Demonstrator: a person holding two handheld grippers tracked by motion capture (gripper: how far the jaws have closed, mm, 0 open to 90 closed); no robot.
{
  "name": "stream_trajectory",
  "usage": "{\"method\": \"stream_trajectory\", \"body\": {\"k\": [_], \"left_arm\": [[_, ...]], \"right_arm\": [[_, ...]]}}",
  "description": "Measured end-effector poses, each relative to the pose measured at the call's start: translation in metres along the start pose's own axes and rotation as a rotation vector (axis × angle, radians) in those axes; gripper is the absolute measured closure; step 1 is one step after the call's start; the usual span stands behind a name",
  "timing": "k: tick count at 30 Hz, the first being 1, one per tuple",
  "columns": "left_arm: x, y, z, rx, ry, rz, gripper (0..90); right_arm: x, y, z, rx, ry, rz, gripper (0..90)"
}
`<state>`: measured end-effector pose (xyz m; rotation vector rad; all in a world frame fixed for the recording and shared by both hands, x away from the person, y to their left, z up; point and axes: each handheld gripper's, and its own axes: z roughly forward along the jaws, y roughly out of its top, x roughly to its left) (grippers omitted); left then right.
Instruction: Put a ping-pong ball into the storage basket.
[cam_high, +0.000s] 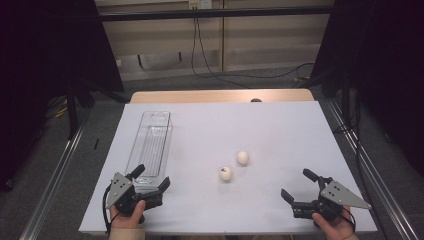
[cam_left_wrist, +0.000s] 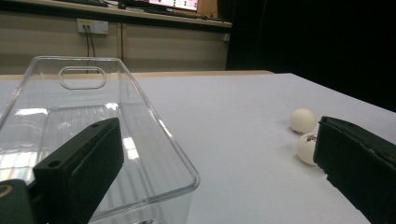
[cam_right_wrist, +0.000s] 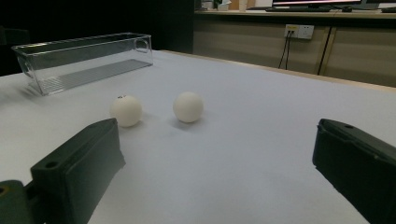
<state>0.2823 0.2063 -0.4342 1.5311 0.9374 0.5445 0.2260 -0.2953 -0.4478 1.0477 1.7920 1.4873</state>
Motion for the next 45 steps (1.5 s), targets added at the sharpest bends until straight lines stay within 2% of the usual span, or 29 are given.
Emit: {"method": "stream_trajectory", "body": {"k": [3, 8, 16, 19, 25, 45], "left_arm": [[-0.004, 0.001, 0.003, 0.001, -0.025, 0.007, 1.6], [-0.008, 0.002, 0.005, -0.003, -0.035, -0.012, 1.3], [-0.019, 0.008, 0.010, -0.003, -0.057, -0.003, 1.3], [-0.024, 0.009, 0.013, 0.002, -0.069, -0.012, 1.3], [-0.032, 0.009, 0.022, 0.032, -0.093, 0.000, 1.4], [-0.046, 0.011, 0.036, 0.070, -0.119, 0.022, 1.7]], "right_arm": [[-0.001, 0.000, 0.000, 0.001, -0.002, 0.005, 0.7], [0.000, 0.000, 0.001, 0.000, 0.000, 0.005, 0.7], [0.000, 0.000, 0.001, 0.004, 0.003, -0.004, 0.7], [0.000, 0.000, 0.000, 0.002, 0.002, 0.002, 0.8], [0.001, 0.000, 0.001, 0.001, 0.007, -0.003, 0.8], [0.000, 0.000, 0.000, 0.001, 0.010, -0.004, 0.9]]}}
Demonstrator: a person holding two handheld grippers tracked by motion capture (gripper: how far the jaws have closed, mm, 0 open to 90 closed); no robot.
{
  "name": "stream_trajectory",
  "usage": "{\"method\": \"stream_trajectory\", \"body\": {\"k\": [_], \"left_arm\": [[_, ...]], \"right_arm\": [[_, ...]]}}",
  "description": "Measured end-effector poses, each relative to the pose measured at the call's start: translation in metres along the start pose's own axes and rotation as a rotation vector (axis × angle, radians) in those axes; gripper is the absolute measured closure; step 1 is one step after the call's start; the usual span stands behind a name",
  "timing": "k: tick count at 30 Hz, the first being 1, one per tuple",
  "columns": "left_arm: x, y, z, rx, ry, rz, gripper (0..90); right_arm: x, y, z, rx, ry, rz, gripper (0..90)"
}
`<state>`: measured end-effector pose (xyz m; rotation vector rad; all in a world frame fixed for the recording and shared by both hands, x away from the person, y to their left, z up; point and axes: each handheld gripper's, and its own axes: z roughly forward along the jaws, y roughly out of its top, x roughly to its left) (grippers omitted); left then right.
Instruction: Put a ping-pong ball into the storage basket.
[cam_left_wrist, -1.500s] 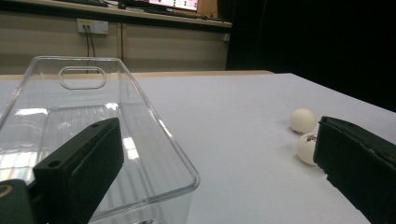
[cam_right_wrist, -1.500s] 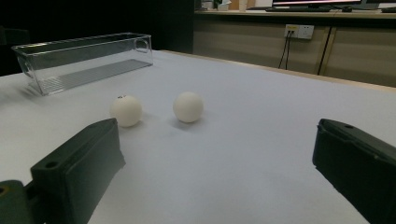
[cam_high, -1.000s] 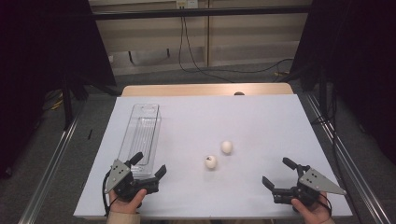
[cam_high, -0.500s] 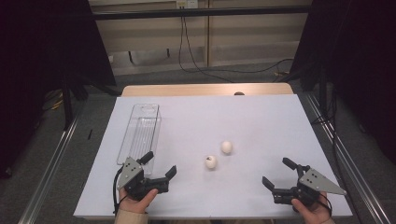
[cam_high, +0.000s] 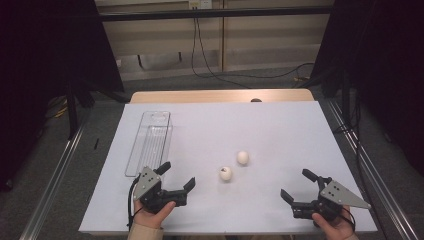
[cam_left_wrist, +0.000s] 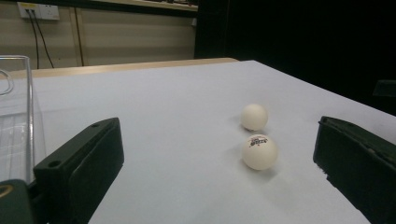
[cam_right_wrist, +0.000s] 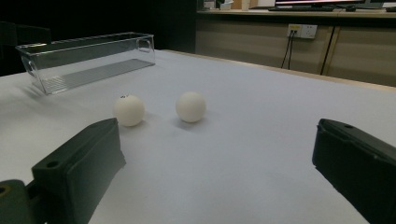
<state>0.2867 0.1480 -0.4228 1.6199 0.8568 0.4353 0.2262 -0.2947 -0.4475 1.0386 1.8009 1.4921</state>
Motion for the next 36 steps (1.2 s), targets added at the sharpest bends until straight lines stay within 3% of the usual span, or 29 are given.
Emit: {"method": "stream_trajectory", "body": {"k": [36], "left_arm": [[-0.014, -0.001, 0.028, 0.068, -0.048, 0.019, 1.8]], "right_arm": [[0.000, 0.000, 0.000, 0.002, 0.003, 0.000, 0.9]]}}
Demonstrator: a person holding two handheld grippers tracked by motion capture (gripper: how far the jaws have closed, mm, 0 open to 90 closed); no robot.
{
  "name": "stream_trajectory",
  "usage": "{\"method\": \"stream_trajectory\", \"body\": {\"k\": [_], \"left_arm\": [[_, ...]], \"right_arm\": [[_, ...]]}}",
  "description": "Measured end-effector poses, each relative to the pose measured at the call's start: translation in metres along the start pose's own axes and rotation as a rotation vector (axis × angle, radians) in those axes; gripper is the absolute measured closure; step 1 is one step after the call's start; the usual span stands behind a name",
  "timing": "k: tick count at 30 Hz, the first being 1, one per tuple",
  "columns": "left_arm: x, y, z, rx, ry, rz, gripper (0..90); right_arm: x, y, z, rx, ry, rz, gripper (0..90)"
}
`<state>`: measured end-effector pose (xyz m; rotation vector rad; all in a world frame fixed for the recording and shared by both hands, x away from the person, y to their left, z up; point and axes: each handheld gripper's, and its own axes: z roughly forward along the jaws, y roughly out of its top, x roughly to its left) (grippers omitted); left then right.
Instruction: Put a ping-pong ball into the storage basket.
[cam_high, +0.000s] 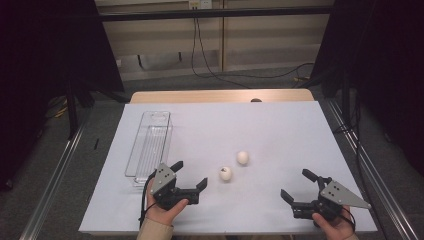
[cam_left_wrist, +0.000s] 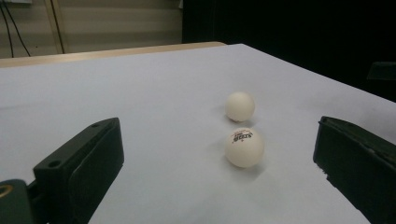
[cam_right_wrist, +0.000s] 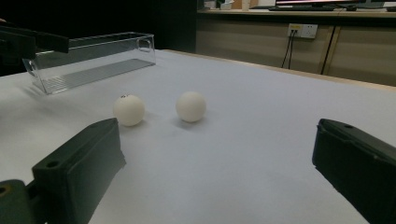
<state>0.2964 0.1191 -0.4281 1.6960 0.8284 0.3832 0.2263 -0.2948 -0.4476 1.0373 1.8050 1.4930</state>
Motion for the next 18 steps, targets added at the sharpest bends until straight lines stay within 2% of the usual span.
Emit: {"method": "stream_trajectory", "body": {"k": [18], "left_arm": [[-0.005, 0.000, 0.015, 0.043, -0.016, 0.010, 1.8]], "right_arm": [[0.000, 0.000, -0.001, -0.002, 0.002, 0.000, 1.0]]}}
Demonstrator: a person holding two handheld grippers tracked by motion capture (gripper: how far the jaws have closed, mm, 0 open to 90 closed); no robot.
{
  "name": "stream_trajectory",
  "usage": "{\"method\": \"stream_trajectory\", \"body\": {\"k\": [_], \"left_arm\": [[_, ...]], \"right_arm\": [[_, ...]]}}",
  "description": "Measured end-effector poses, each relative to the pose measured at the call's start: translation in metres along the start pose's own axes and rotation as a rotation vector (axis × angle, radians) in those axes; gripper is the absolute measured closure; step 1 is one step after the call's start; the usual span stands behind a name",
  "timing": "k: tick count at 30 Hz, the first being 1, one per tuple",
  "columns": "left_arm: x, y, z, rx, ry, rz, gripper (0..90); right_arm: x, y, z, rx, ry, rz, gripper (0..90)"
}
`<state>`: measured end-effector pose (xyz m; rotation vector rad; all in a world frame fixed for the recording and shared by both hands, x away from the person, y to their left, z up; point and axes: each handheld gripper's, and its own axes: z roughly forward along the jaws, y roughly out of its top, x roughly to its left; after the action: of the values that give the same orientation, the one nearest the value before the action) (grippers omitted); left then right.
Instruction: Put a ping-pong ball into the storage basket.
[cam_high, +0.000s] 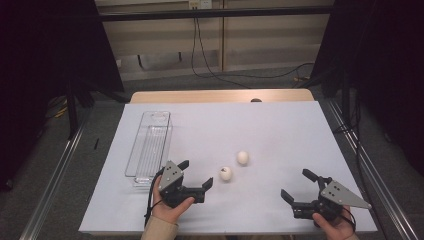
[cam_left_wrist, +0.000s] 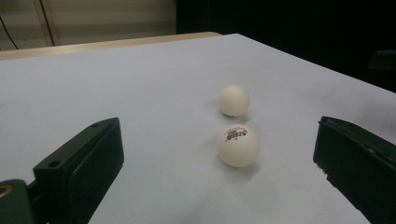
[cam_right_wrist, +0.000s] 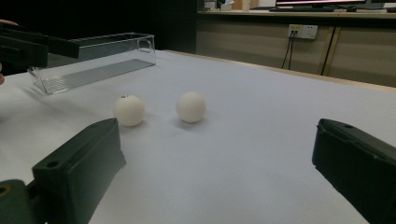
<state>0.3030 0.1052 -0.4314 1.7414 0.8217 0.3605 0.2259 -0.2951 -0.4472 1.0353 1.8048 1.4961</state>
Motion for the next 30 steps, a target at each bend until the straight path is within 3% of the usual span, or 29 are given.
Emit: {"method": "stream_trajectory", "body": {"k": [30], "left_arm": [[0.000, 0.000, 0.012, 0.060, 0.010, 0.018, 1.9]], "right_arm": [[0.001, 0.000, 0.000, -0.001, 0.007, -0.003, 1.1]]}}
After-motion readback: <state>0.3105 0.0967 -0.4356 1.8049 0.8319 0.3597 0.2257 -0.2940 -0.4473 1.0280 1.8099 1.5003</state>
